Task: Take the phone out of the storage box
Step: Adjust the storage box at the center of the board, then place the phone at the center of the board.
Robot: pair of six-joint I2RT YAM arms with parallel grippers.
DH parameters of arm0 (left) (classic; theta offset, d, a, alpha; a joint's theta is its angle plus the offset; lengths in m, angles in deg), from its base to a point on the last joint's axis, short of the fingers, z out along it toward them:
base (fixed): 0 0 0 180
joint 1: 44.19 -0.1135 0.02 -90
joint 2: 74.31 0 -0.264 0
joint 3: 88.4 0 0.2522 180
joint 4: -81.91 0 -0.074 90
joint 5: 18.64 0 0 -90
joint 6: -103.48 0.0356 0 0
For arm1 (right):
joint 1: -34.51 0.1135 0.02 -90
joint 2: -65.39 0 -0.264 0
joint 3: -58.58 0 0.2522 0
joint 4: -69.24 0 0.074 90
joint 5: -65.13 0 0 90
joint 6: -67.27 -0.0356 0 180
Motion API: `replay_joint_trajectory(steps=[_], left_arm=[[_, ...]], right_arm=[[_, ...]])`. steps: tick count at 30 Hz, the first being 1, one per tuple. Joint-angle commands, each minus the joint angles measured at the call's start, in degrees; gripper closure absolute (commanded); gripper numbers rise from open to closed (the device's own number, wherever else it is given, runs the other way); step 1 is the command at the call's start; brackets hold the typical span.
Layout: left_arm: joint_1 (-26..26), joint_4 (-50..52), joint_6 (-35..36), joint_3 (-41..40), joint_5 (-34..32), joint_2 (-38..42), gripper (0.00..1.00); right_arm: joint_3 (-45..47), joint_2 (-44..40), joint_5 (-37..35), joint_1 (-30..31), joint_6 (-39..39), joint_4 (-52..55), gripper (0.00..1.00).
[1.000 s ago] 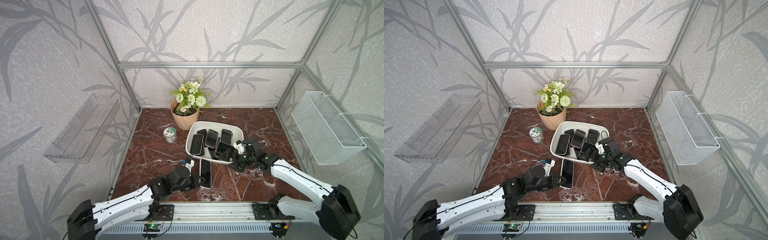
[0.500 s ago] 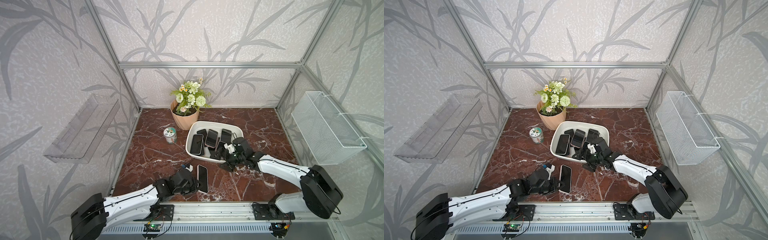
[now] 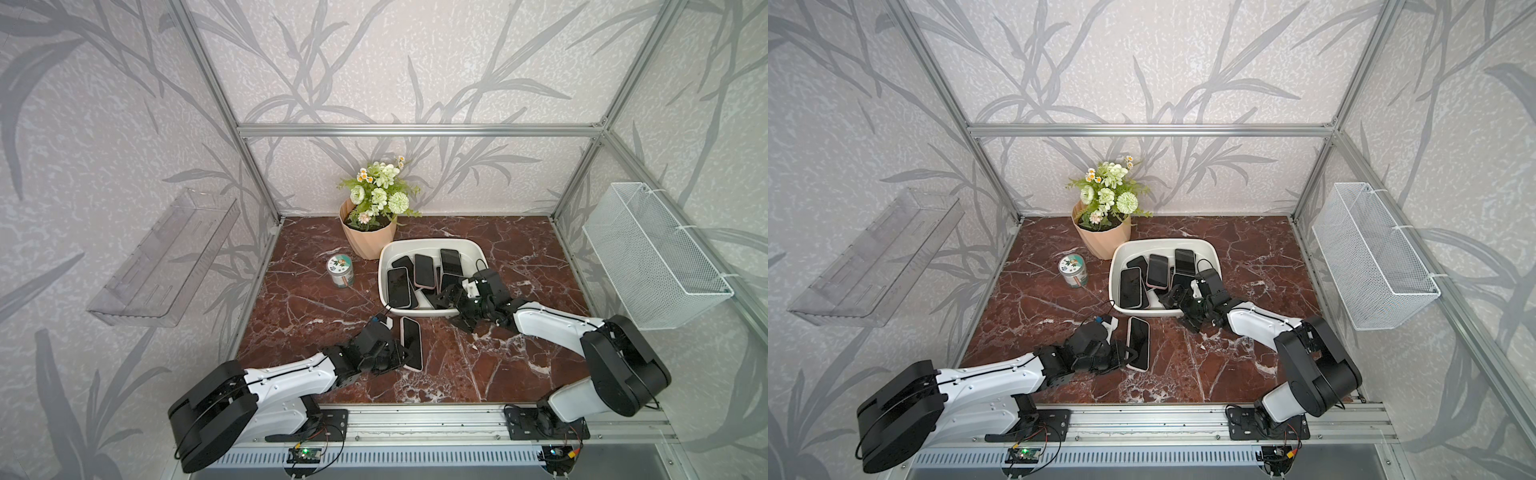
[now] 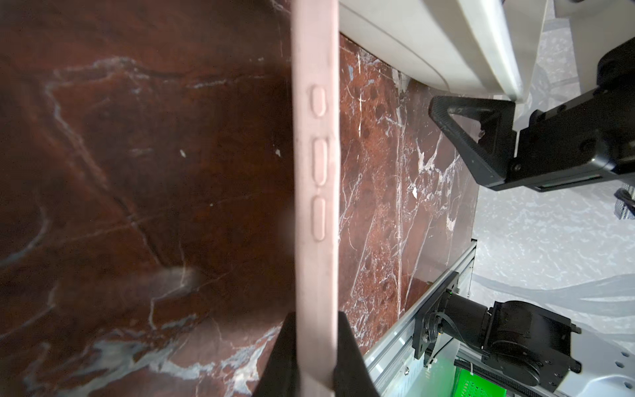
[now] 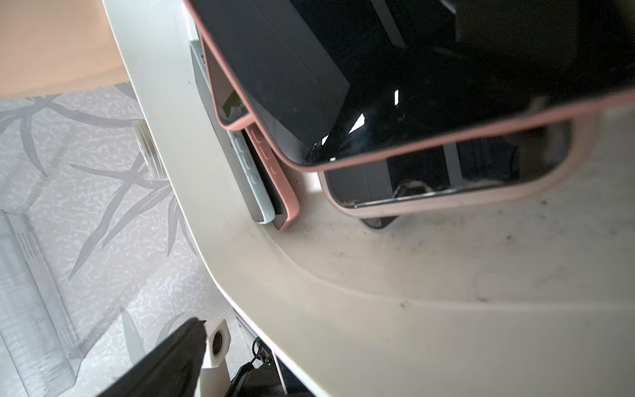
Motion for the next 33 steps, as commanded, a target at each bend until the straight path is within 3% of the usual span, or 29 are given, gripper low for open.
replay_joint_trajectory(steps=[1,5,6,8,15,19,26,27,29,33], left_arm=[[-1.51,-3.24,1.77,1.76,1.25,-3.18,1.0],[-2.29,-3.88,2.74,3.83,3.05,-7.69,1.0],[-2.27,-3.99,2.7,4.3,3.63,-8.83,0.91],[-2.41,-3.61,2.46,5.22,4.8,-10.66,0.62],[-2.49,-0.42,3.45,5.23,3.94,-9.61,0.54],[-2.85,4.78,5.01,5.81,2.9,-5.93,0.44],[-4.09,14.97,7.07,6.22,-0.11,4.04,0.36],[-4.18,15.91,7.28,6.44,-0.69,5.48,0.28],[-4.25,18.44,8.19,7.4,-1.91,8.22,0.27],[-4.5,23.9,10.55,10.29,-4.89,13.38,0.11]], right_arm=[[-2.16,0.49,-1.78,-1.51,2.92,-3.89,0.01],[-2.1,0.39,-0.88,-1.92,2.6,-3.89,0.01],[-2.03,0.02,-0.73,-1.99,2.59,-3.69,0.01],[-1.84,-0.98,-0.78,-2.04,2.79,-2.96,0.01],[-0.17,-6.29,-1.24,-2.02,4.05,0.71,0.01],[-1.03,-10.65,-2.11,-1.87,7.35,8.28,0.01],[-9.32,-18.38,-8.37,-1.85,22.38,30.02,0.01],[-10.5,-19.25,-9.7,-1.83,24.35,31.88,0.01],[-13.32,-20.04,-12.84,-1.87,28.57,35.26,0.01],[-21.84,-15.9,-17.75,-1.86,35.25,43.69,0.01]])
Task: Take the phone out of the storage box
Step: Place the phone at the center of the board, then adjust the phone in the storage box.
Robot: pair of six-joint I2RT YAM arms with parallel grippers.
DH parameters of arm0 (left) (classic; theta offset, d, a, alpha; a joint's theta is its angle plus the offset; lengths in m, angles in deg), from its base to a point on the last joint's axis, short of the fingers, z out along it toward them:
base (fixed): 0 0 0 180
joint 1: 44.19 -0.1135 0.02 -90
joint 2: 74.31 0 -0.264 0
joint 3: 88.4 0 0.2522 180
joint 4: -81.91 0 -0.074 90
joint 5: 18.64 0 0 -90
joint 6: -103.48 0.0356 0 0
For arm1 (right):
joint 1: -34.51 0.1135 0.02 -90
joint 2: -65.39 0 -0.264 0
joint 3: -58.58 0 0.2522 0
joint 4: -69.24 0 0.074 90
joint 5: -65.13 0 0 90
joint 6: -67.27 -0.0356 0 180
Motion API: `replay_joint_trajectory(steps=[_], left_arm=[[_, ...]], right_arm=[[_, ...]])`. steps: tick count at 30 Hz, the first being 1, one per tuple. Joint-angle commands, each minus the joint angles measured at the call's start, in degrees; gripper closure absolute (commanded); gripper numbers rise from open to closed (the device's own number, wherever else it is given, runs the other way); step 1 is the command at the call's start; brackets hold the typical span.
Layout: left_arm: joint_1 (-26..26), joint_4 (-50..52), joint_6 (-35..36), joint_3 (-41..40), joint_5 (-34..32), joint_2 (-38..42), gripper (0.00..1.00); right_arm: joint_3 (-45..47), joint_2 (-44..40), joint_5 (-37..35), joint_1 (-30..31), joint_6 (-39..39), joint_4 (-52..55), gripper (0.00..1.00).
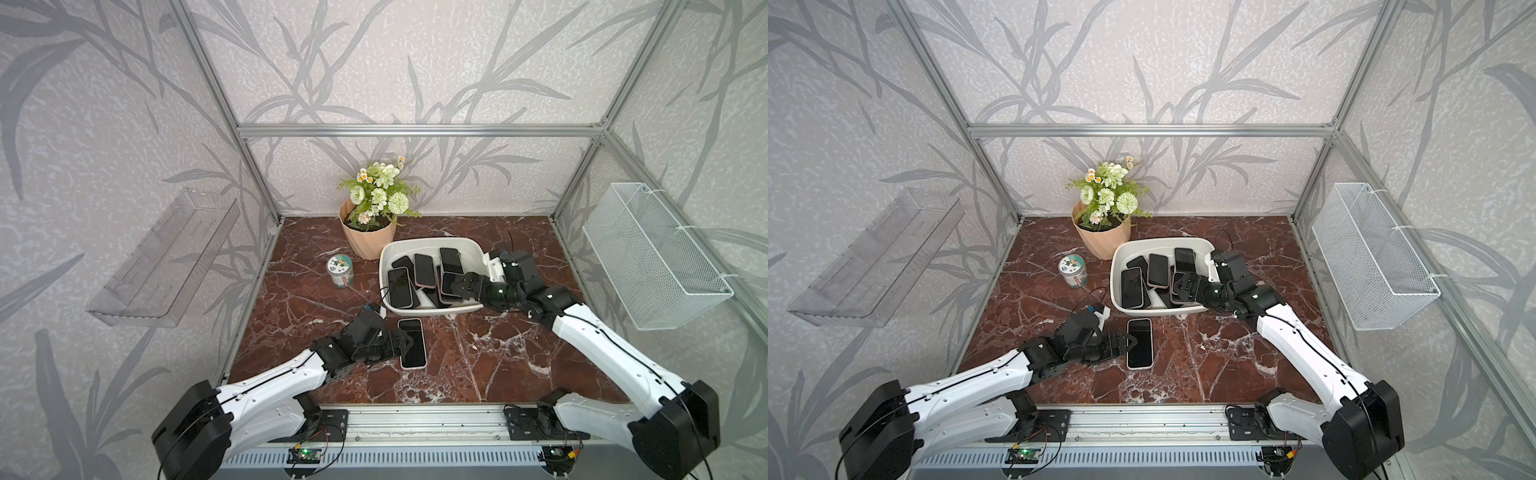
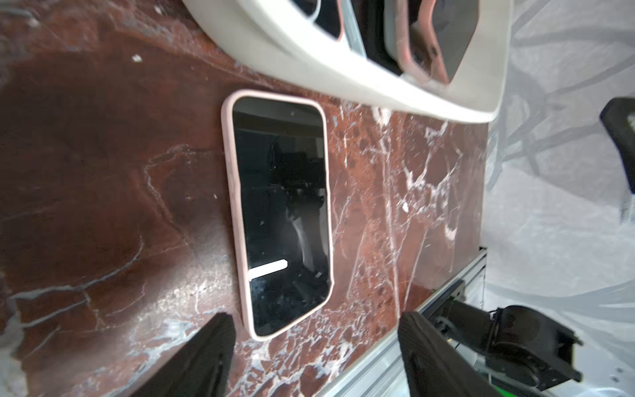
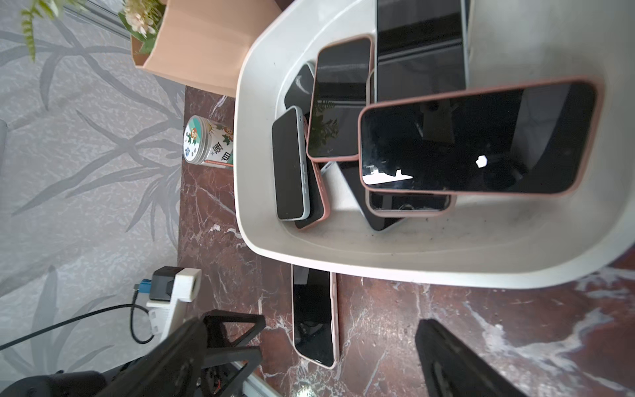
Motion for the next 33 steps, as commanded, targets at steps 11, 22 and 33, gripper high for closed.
replay_joint_trajectory(steps=[11,22,33], left_arm=[[-1.46,11.36,8.93,9.42,-9.76,8.66,0.0],[-4.25,12.39,10.5,9.56,-7.4,10.27,0.0],[-4.64,9.19,8.6,6.9,-5.16,10.03,0.0]], right_arm=[[-30.17,23.54,-16.12,1.4,26.08,25.03,0.01],[-45.96,43.8,-7.47,2.39,20.81,27.1,0.01],[-63.02,60.02,-12.38,-2.08,23.05,34.05,0.01]])
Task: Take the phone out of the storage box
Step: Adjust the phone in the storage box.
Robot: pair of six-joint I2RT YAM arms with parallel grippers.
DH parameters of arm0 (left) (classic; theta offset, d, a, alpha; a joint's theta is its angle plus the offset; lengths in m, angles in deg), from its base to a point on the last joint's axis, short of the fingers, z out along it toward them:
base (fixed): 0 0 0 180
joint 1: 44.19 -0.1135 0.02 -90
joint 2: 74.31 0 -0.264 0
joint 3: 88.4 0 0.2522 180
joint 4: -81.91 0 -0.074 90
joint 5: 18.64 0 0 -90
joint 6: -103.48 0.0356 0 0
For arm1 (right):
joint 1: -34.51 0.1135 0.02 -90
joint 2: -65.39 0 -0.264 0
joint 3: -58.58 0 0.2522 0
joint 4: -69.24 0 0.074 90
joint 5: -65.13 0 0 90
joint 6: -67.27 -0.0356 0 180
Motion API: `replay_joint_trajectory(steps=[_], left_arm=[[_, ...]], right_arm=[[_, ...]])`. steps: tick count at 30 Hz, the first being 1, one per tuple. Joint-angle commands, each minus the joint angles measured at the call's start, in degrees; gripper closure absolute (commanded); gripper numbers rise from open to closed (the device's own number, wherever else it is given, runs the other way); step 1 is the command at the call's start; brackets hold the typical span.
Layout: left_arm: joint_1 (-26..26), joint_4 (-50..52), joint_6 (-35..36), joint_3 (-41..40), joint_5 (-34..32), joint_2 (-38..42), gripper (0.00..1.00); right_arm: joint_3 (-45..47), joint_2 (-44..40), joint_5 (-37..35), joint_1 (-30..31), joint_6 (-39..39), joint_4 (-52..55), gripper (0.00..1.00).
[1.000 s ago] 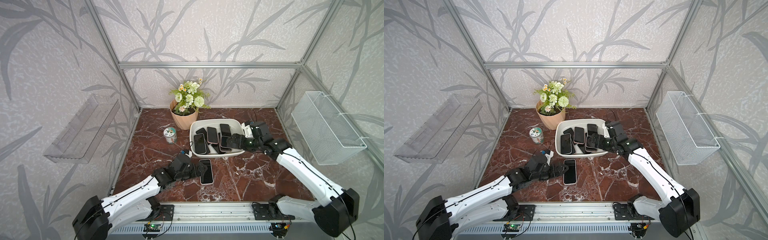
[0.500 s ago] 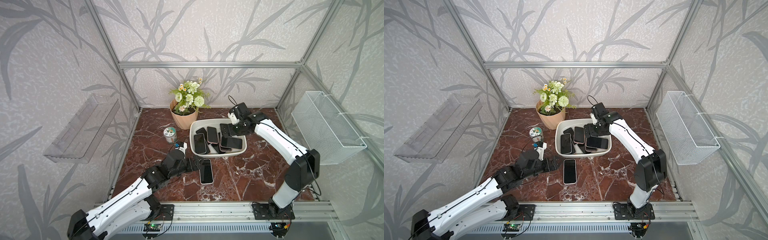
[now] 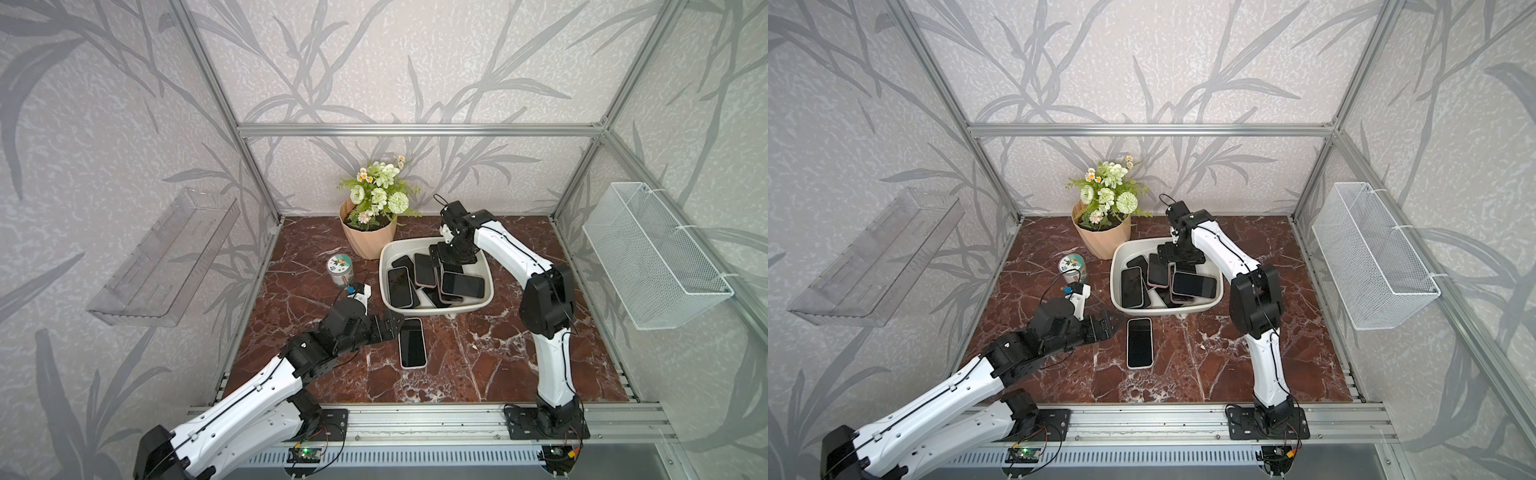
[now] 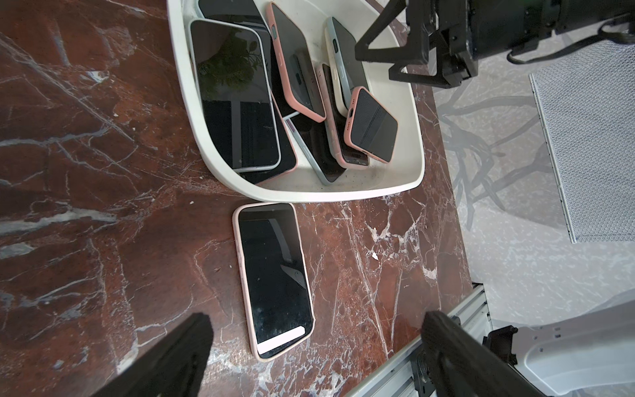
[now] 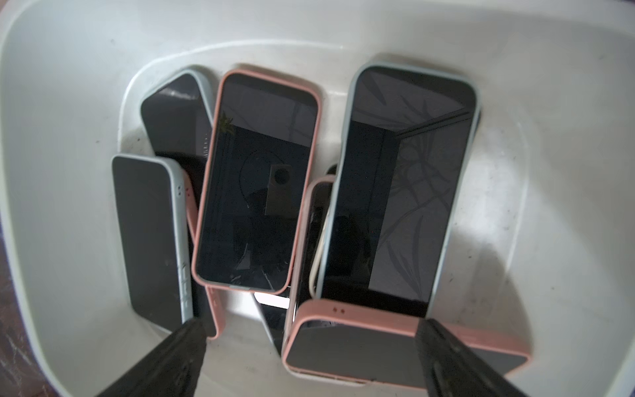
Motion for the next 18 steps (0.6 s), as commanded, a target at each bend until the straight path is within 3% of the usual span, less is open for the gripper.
replay_joint_trajectory(steps=[1,12,18], left_arm=[[-0.33,-1.52,-0.29,-1.03,1.31,-0.57,0.0],[-1.58,-4.7,-0.31,-2.61,3.65,-3.53,0.0],[-2.75,-6.47,-0.58,-3.69,5.11,-4.18,0.0]], right_arm=[[-5.06,4.19,-0.58,-2.03,0.71,4.16,0.01],[-23.47,17.59,0.04,-4.42,2.29,12.67,0.01],[-25.06,19.99,-0.3,-4.97,2.43,13.47,0.01]])
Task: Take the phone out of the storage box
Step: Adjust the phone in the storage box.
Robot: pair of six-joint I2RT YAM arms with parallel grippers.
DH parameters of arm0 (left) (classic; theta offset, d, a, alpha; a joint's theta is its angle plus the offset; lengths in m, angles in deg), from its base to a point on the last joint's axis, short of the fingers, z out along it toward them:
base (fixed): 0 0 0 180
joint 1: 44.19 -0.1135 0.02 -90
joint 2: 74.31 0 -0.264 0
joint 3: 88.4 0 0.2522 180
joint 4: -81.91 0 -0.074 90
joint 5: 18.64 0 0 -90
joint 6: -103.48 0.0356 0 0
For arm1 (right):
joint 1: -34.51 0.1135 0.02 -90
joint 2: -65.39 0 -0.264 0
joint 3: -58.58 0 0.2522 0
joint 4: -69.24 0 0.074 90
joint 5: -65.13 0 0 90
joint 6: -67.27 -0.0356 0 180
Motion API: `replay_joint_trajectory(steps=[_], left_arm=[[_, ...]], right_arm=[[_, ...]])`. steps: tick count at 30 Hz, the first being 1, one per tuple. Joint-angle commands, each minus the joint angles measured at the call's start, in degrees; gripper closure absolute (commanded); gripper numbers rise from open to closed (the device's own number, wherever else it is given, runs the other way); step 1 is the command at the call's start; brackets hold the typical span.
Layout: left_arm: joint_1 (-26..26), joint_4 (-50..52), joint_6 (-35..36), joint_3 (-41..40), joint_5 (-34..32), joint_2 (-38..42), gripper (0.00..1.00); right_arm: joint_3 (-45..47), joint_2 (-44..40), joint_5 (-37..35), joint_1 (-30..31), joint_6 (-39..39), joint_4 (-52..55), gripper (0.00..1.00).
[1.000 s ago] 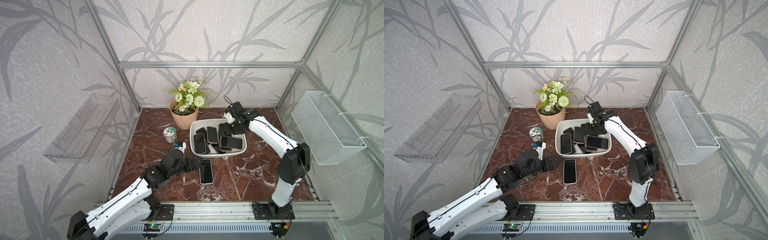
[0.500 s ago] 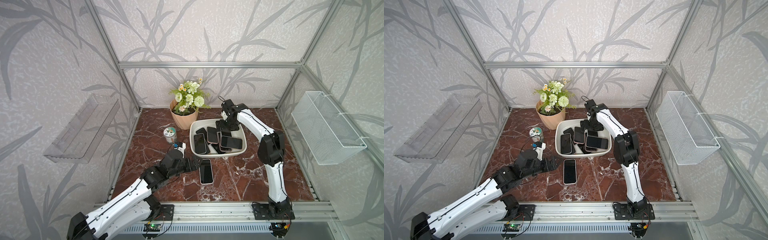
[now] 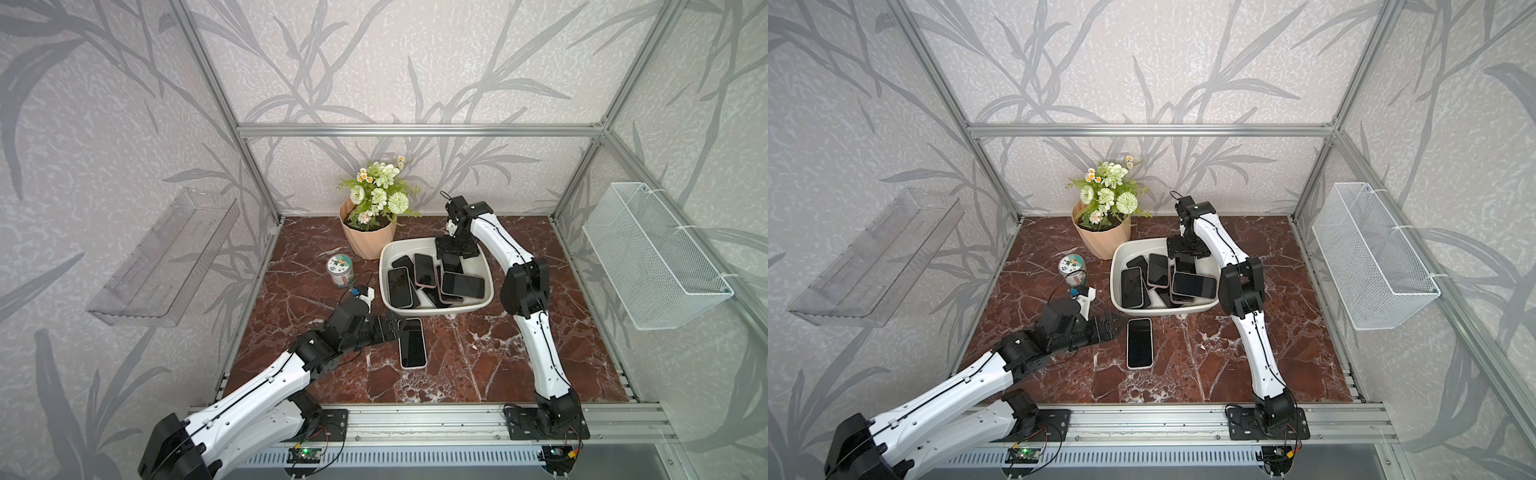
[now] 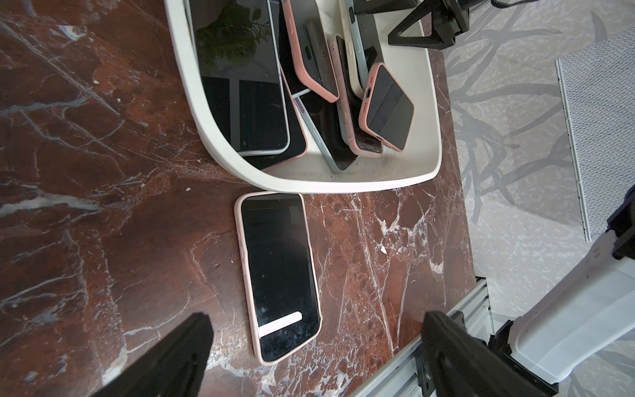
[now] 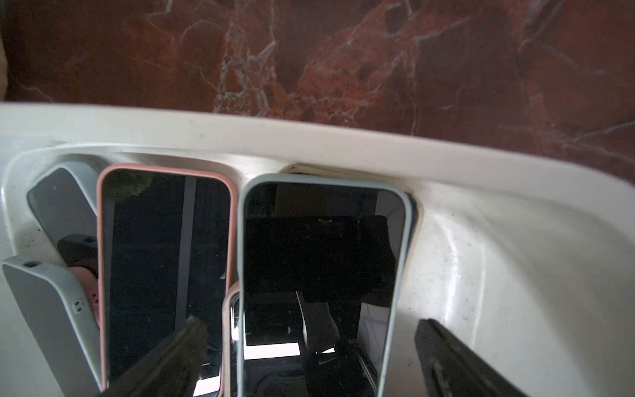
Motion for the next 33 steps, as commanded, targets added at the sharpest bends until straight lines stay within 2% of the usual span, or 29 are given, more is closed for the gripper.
replay_joint_trajectory(steps=[1,14,23,27,33], left_arm=[[-0.87,-2.01,-0.14,-1.12,1.44,-0.19,0.0],[-2.81,-3.23,-0.86,-2.8,2.73,0.68,0.0],[-3.19,-3.1,-1.63,-4.01,2.53,2.18,0.0],[-3.31,-3.18,-1.99,-4.43,2.84,2.92,0.0],[-3.23,-2.84,-1.94,-4.36,2.7,4.1,0.0]], right_arm=[[-1.43,1.82,-0.08,-0.41,0.78,3.06,0.01],[0.23,3.83,1.0,-0.62,1.12,1.42,0.0],[2.02,2.41,1.38,-0.59,1.3,-1.68,0.17],[2.66,1.43,1.05,-0.59,1.4,-3.01,0.28],[9.41,-4.7,1.62,-0.19,1.73,-11.0,0.34]])
